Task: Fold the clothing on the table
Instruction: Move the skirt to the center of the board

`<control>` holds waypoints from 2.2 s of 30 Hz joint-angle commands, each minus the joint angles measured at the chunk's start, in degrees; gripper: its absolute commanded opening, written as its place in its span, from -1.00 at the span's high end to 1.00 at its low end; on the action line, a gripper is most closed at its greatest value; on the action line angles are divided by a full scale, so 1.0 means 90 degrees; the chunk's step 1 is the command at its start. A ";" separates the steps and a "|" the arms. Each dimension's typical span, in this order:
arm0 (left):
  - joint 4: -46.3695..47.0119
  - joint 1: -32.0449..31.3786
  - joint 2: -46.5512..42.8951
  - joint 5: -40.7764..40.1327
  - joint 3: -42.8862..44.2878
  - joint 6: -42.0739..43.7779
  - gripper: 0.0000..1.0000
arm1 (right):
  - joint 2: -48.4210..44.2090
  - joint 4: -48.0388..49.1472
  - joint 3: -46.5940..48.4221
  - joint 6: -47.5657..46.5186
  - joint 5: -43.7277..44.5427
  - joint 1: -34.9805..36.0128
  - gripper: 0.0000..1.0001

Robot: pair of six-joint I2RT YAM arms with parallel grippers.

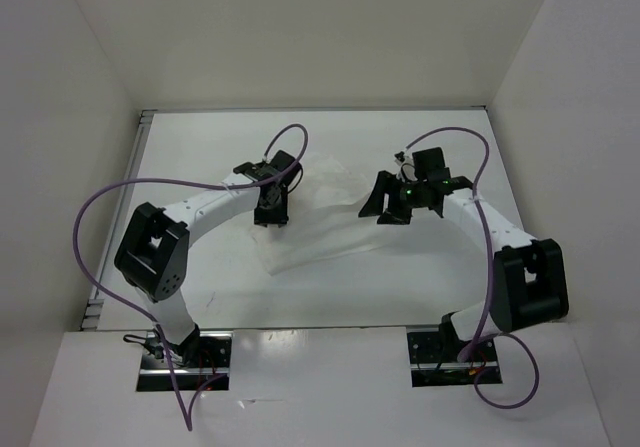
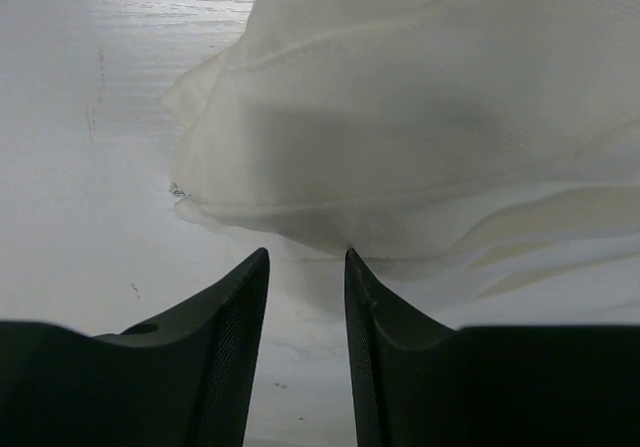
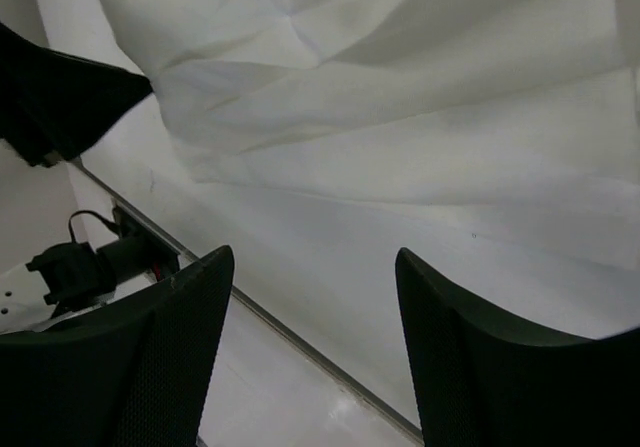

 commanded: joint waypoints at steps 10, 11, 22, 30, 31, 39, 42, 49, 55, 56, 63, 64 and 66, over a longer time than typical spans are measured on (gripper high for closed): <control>-0.0032 0.0043 0.0266 -0.0659 0.0182 0.1171 -0.25 | 0.0382 0.0369 0.0175 -0.0060 -0.0386 0.0550 -0.46; -0.0031 0.0043 0.0335 -0.0660 0.0240 0.1289 -0.25 | 0.0383 0.0369 0.0175 -0.0060 -0.0386 0.0550 -0.46; 0.0691 0.0697 0.1283 -0.0337 0.0309 0.2247 0.06 | 0.0510 0.0486 0.0107 -0.0001 -0.0445 0.0667 -0.46; 0.1033 0.1205 0.1771 0.1107 0.0504 0.2306 1.00 | 0.0510 0.0544 0.0107 0.0057 -0.0445 0.0726 -0.46; 0.1033 0.1205 0.1771 0.1195 0.0562 0.2306 1.00 | 0.0510 0.0544 0.0107 0.0057 -0.0445 0.0726 -0.46; 0.1365 0.0532 0.0913 0.3672 0.0338 0.1662 1.00 | 0.1113 0.0155 0.0643 0.0057 0.0326 0.0726 -0.46; 0.1443 0.0200 0.0659 0.3852 0.0260 0.1379 1.00 | 0.1485 0.0085 0.0858 0.0203 0.0326 0.0726 -0.37; 0.1287 0.0111 0.0482 0.3627 0.0202 0.1329 1.00 | 0.2317 -0.0208 0.0995 0.0595 0.1458 0.0726 1.00; 0.1346 0.0111 0.0298 0.3744 0.0202 0.1329 1.00 | 0.3262 -0.0529 0.1882 0.0712 0.2376 0.0434 1.00; 0.1346 0.0111 0.0190 0.3745 0.0202 0.1271 1.00 | 0.3544 -0.0665 0.2339 0.0625 0.2542 0.0375 1.00; 0.1122 0.0111 -0.0025 0.3686 0.0328 0.1475 0.77 | 0.4211 -0.0784 0.4176 0.0205 0.3021 0.0374 1.00; 0.1044 0.0111 -0.0025 0.3686 0.0329 0.1476 0.64 | 0.4211 -0.0861 0.4344 0.0127 0.2867 0.0374 1.00; 0.1043 0.0111 -0.0171 0.3686 0.0416 0.1622 0.26 | 0.3929 -0.0989 0.4570 -0.0011 0.2641 0.0374 0.98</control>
